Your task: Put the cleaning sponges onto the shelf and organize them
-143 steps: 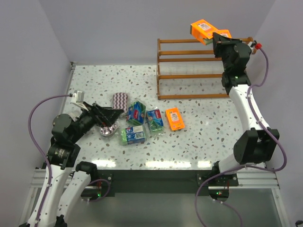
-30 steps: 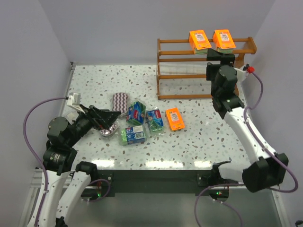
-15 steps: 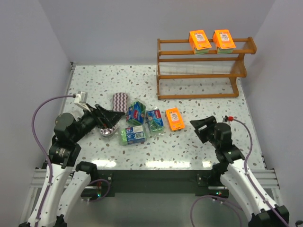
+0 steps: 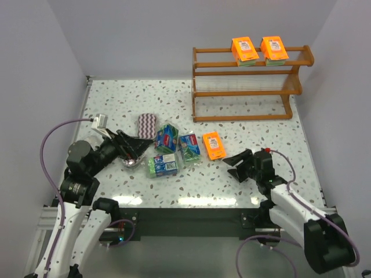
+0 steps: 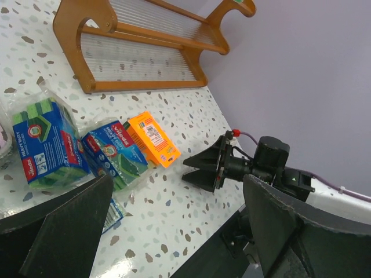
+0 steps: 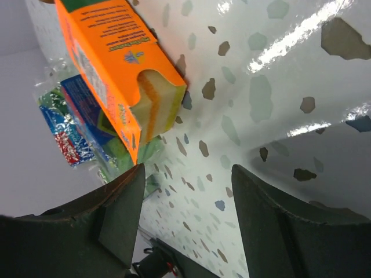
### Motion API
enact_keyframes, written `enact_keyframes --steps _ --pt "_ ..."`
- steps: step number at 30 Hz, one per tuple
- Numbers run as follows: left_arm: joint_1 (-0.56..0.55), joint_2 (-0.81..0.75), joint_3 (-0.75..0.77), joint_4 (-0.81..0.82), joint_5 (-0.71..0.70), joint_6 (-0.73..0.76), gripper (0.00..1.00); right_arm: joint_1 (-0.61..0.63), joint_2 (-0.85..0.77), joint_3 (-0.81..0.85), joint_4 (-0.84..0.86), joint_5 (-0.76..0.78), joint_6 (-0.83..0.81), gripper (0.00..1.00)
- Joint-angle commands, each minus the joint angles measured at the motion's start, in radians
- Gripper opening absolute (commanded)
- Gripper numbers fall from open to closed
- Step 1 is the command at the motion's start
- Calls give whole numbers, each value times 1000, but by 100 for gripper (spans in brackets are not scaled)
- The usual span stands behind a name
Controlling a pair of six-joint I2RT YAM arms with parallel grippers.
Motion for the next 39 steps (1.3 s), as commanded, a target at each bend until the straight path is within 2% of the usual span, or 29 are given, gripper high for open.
enact_keyframes --steps 1,14,18,21,27,31,35,39 --pt "-2 -14 -8 18 6 -13 100 11 138 21 236 -92 5 65" --pt "-2 -9 -12 20 -16 -16 100 66 350 60 462 -48 65 62" --pt "-2 -2 -17 20 -16 -18 100 80 397 71 512 -3 80 57" --pt "-2 -3 -17 20 -17 -18 100 87 430 76 544 38 92 50" --pt "-2 -12 -17 9 -25 -23 100 92 451 73 571 92 102 31" --pt "-2 -17 -19 4 -27 -24 100 92 470 67 583 86 98 21" --pt "-2 -28 -22 4 -31 -32 100 92 479 48 618 49 106 0" --pt "-2 -45 -20 -3 -40 -36 100 92 404 51 568 -8 115 0"
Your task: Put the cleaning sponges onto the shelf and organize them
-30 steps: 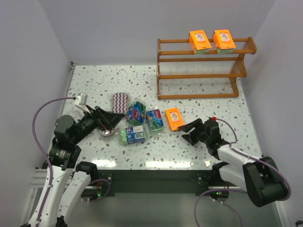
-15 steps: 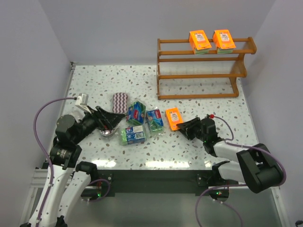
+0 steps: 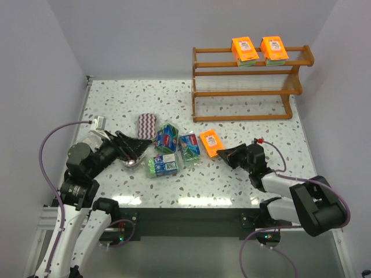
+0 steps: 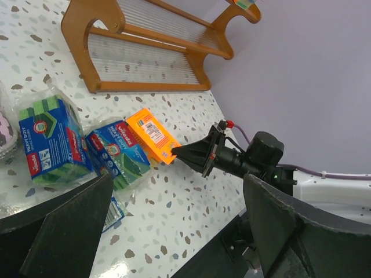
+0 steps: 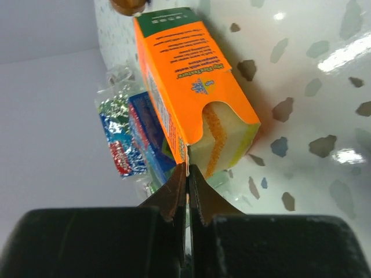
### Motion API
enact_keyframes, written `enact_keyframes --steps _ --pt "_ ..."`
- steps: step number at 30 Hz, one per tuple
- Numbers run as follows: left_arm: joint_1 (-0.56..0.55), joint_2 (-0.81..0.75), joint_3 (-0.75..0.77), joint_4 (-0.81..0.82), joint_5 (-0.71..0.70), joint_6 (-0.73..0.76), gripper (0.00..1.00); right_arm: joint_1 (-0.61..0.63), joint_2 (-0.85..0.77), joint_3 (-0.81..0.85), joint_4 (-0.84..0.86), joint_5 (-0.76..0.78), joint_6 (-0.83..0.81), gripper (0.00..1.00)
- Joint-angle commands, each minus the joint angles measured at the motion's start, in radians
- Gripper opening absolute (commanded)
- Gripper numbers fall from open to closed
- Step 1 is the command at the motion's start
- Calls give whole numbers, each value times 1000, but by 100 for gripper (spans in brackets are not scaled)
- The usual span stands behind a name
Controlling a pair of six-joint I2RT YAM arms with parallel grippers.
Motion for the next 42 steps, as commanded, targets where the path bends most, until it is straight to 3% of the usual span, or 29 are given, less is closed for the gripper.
enact_keyframes --steps 1,8,13,18,25,34,42 --pt "-2 -21 -4 2 -12 -17 100 6 -79 9 -18 -53 16 0" --pt "-4 -33 -9 -4 -20 -18 100 4 -409 122 -228 -55 93 0" --pt "-2 -18 -12 16 -6 -15 100 4 -428 227 -230 -49 156 0" --pt "-2 -7 -7 25 3 -9 100 4 -324 389 -111 -29 193 0" --pt "-4 -1 16 16 8 8 100 6 -32 699 101 2 207 0" --pt "-4 2 37 -8 -4 34 100 6 170 1078 -64 157 96 0" --pt "-2 -6 34 -10 -12 34 100 6 316 1226 -175 293 52 0"
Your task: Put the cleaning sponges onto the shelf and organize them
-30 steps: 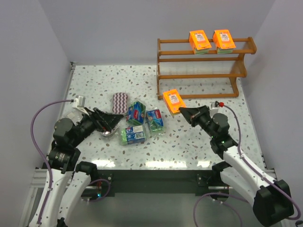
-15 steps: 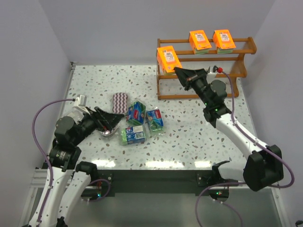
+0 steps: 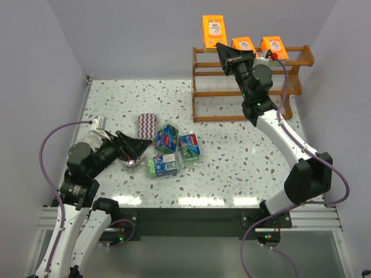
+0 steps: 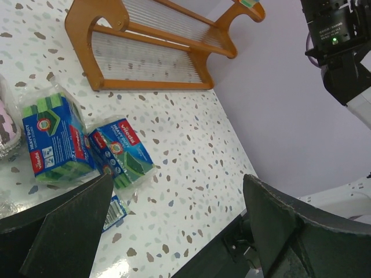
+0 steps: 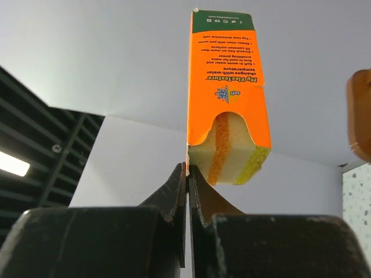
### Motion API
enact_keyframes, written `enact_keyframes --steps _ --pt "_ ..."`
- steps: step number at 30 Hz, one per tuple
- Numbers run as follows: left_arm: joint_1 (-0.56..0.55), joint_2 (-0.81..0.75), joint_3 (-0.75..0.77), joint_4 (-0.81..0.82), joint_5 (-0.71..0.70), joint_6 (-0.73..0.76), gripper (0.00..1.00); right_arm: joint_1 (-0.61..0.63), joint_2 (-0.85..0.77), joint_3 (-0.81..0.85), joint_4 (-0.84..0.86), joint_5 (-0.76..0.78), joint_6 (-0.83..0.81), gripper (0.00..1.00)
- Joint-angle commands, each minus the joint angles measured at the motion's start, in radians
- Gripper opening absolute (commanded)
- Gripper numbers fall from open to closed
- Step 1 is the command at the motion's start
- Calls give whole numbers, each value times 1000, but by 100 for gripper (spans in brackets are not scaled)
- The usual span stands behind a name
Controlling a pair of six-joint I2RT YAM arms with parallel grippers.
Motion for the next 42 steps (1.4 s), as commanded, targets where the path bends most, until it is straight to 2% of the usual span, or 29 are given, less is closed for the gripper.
enact_keyframes --steps 1,7,14,42 --pt "-4 -6 33 2 -4 27 100 6 55 76 -56 93 -45 0" --pt "-2 -21 36 -15 -12 31 100 4 161 166 -94 104 -71 0" --pt "-2 -41 45 -47 -28 41 100 4 219 192 -143 111 -83 0" --pt "-4 -52 56 -76 -45 53 100 4 225 136 -148 90 -49 0"
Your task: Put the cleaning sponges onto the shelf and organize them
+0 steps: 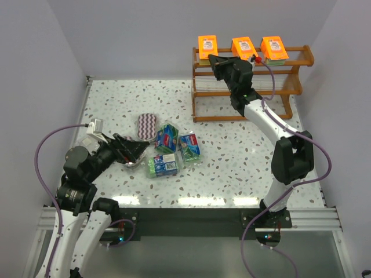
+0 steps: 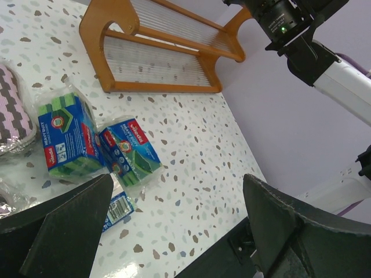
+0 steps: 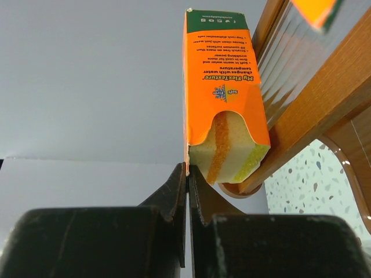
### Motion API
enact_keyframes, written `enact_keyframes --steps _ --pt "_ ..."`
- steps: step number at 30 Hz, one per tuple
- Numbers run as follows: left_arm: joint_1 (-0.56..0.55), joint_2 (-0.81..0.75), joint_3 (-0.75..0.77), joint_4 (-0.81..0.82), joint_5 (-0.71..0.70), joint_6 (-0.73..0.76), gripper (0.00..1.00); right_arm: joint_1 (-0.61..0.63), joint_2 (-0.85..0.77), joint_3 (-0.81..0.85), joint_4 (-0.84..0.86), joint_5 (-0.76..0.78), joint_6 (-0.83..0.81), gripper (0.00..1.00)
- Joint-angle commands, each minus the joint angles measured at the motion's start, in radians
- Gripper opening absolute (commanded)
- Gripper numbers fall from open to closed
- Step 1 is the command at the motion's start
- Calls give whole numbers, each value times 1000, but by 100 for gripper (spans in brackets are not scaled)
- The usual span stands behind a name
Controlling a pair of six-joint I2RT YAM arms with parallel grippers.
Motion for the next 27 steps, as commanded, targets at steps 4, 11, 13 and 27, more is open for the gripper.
enact_keyframes --steps 4,11,13,27 --pt "-2 -9 31 -6 -3 25 100 2 -38 -24 39 -2 23 0" --pt "-2 -13 31 -9 -3 21 100 2 -53 -38 49 -8 36 0" --pt "-2 -14 30 -9 -3 21 100 1 -62 -42 50 -8 43 0" --pt "-2 -26 25 -9 -4 10 100 2 -82 -44 50 -21 55 3"
